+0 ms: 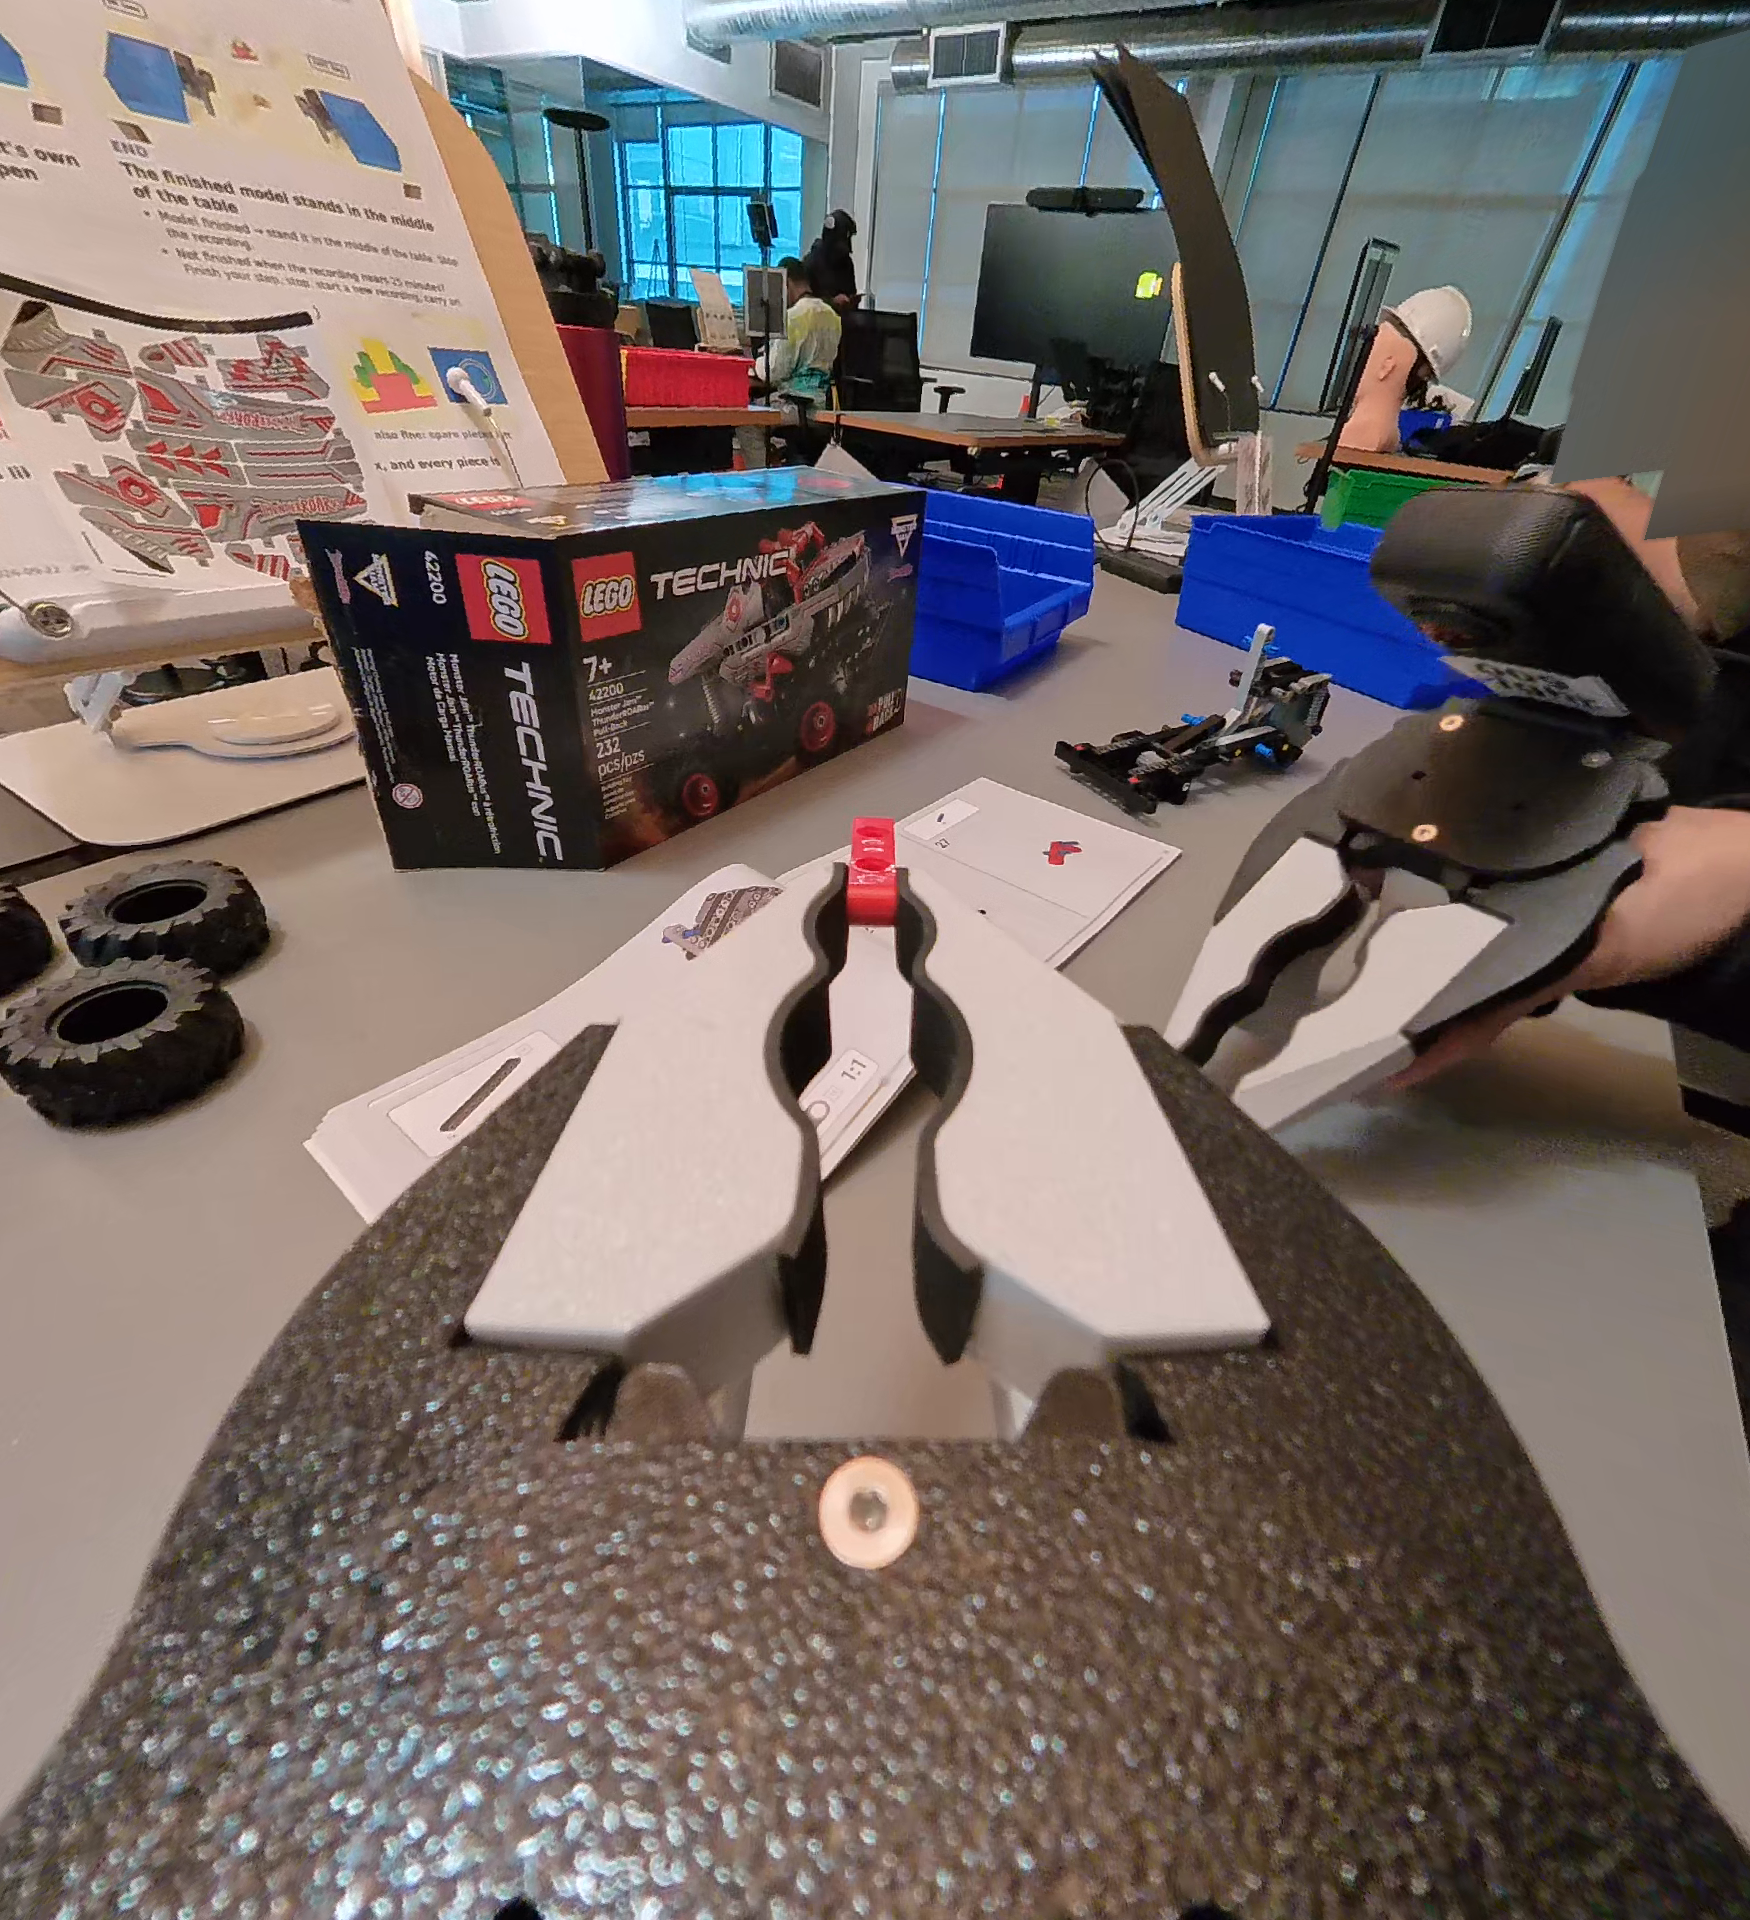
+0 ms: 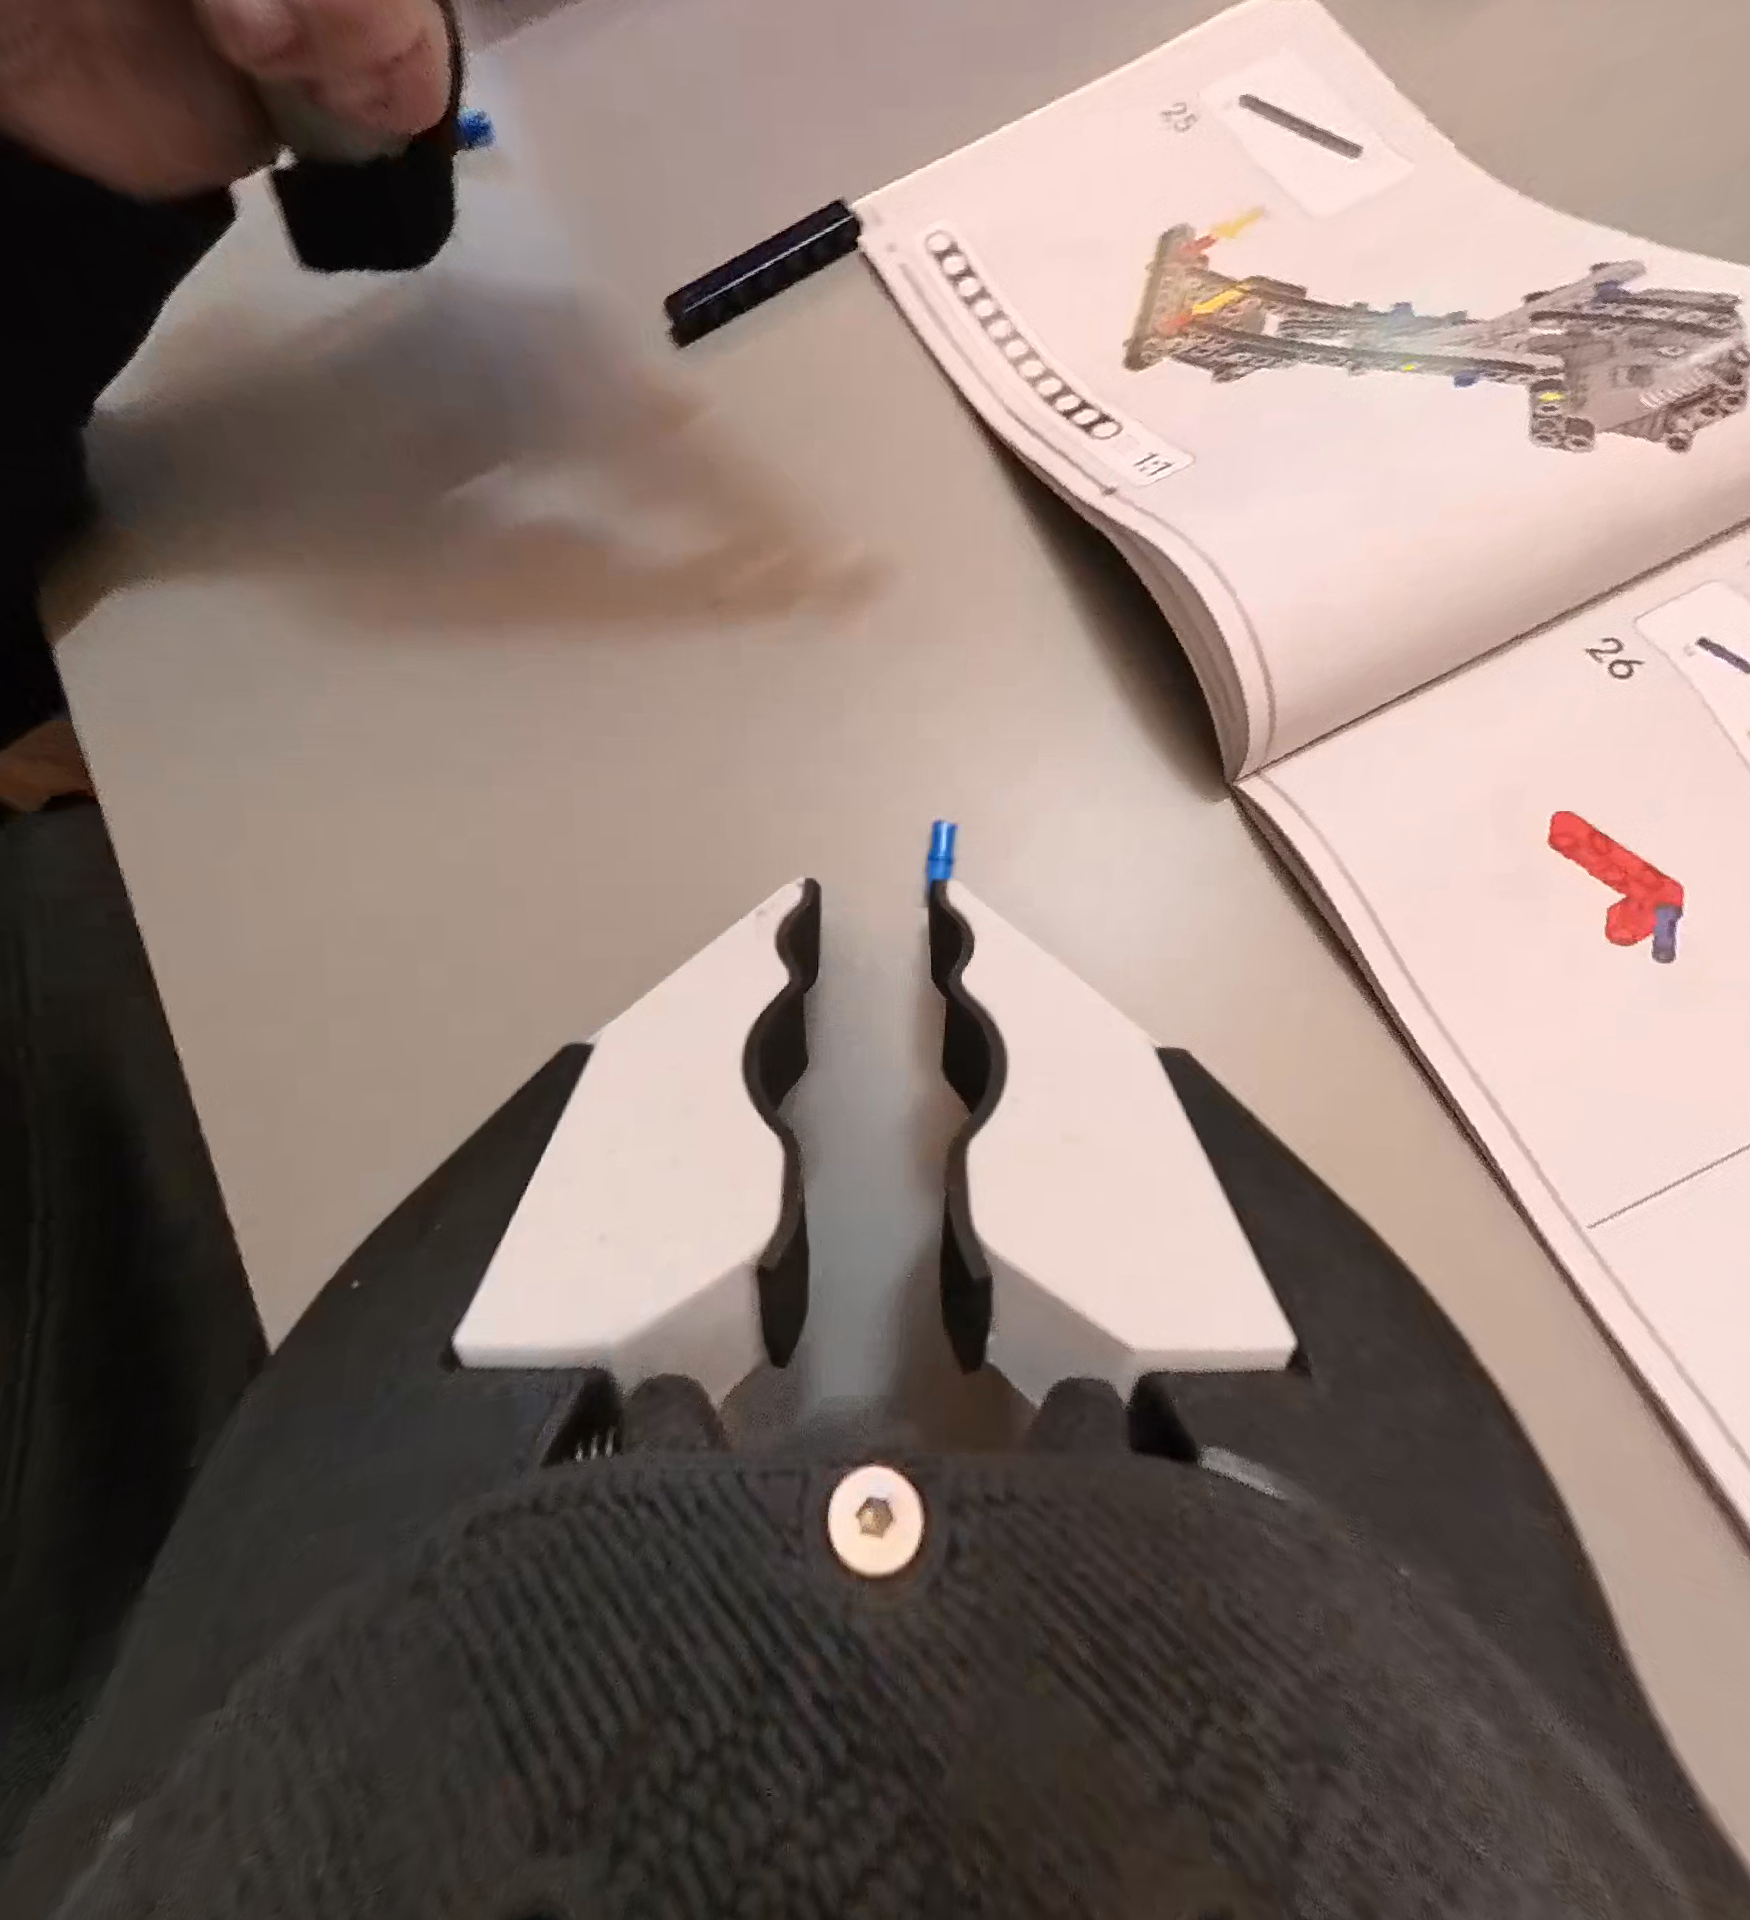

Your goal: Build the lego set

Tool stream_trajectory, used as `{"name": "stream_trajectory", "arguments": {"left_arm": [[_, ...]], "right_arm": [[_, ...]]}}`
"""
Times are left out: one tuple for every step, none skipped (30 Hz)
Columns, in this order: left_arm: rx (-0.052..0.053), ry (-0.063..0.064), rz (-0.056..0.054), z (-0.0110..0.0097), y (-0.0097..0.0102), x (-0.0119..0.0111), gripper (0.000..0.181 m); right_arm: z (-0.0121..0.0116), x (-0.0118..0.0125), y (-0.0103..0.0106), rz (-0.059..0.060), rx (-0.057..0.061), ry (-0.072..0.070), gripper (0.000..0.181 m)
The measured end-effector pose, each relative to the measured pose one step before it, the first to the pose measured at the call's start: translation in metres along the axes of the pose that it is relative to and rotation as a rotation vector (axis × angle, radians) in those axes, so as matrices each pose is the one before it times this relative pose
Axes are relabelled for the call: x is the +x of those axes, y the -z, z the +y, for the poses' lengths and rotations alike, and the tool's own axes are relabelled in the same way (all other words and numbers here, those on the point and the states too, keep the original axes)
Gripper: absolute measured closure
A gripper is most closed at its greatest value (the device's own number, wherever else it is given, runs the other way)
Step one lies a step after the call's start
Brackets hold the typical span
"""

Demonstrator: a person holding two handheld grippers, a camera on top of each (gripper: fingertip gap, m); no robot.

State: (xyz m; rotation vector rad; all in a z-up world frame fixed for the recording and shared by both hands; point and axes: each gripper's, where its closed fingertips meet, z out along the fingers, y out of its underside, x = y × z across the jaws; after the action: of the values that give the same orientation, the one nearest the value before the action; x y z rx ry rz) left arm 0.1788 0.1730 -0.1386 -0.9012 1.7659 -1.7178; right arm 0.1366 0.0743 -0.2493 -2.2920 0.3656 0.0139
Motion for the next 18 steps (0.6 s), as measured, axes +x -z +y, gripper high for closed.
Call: {"name": "stream_trajectory", "arguments": {"left_arm": [[0.0001, -0.0023, -0.0008, -0.00018, 0.00017, 0.00001, 0.177], [-0.0004, -0.002, -0.0005, -0.00013, -0.00002, 0.00002, 0.177], [0.0003, -0.0008, -0.0003, -0.00023, 0.00007, -0.00002, 0.176], [0.0012, 0.0005, 0.0002, -0.00017, -0.00002, -0.00002, 0.177], [0.0004, 0.0013, 0.0011, 0.00002, -0.00005, 0.00009, 0.177], [-0.0008, 0.0009, 0.0006, 0.00039, -0.00018, 0.00007, 0.177], [-0.0014, 0.0005, 0.0002, 0.00057, -0.00029, -0.00001, 0.177], [-0.0018, 0.0004, 0.0004, 0.00043, -0.00023, 0.00017, 0.176], [-0.0013, -0.0007, 0.0, 0.0002, -0.00017, 0.00025, 0.176], [-0.0009, -0.002, -0.0008, -0.00004, -0.00003, 0.00019, 0.176], [-0.0004, -0.0028, -0.0009, -0.0003, -0.00004, 0.00029, 0.176], [-0.0002, -0.0035, -0.0004, -0.00033, 0.00008, 0.00015, 0.176], [-0.0009, -0.003, -0.0013, -0.00006, 0.00002, -0.00016, 0.176], [-0.0007, -0.0008, -0.0016, -0.00002, 0.00011, -0.00049, 0.176], [0.001, 0.0016, -0.0011, -0.00005, 0.00024, -0.00057, 0.177], [0.0013, 0.0024, -0.0012, 0.00001, 0.00034, -0.00068, 0.176], [0.0003, 0.0017, -0.0015, 0.00032, 0.00024, -0.00092, 0.176], [-0.0006, 0.0019, -0.0012, 0.00055, 0.0003, -0.00088, 0.176]], "right_arm": [[0.00161, -0.00005, 0.00414, -0.0126, -0.0063, 0.0509, 0.162], [0.00096, 0.00045, 0.00439, -0.0062, -0.0038, 0.077, 0.162], [-0.00008, 0.00177, 0.00414, 0.0044, -0.0003, 0.0992, 0.163], [-0.00044, 0.00354, 0.00351, 0.0146, 0.0023, 0.1086, 0.163], [0.00008, 0.00685, 0.00255, 0.0295, -0.0085, 0.107, 0.163], [0.00121, 0.00984, 0.00109, 0.0416, -0.0233, 0.1007, 0.16], [0.00251, 0.00835, -0.00031, 0.0239, -0.0327, 0.0988, 0.151], [0.00224, 0.00679, -0.0013, 0.0108, -0.0304, 0.0992, 0.151], [0.00069, 0.00502, -0.00201, 0.0035, -0.0177, 0.0949, 0.153], [0.00071, 0.00035, -0.00226, -0.0215, -0.0125, 0.0937, 0.156], [0.00111, -0.00196, -0.00202, -0.0325, -0.0116, 0.0867, 0.161], [0.00088, 0.00038, -0.00225, -0.0149, -0.0109, 0.0691, 0.162], [0.00116, 0.00026, -0.00251, -0.011, -0.0111, 0.0575, 0.161], [0.0028, -0.00167, -0.00244, -0.0188, -0.0173, 0.0514, 0.161], [0.00337, -0.00176, -0.00238, -0.0131, -0.0209, 0.046, 0.16], [0.00132, -0.00015, -0.00196, 0.0055, -0.0108, 0.0479, 0.158], [-0.00147, 0.00098, -0.00126, 0.0149, 0.0031, 0.0387, 0.155], [-0.0033, -0.00037, -0.00102, 0.0042, 0.0129, 0.0203, 0.154]]}}
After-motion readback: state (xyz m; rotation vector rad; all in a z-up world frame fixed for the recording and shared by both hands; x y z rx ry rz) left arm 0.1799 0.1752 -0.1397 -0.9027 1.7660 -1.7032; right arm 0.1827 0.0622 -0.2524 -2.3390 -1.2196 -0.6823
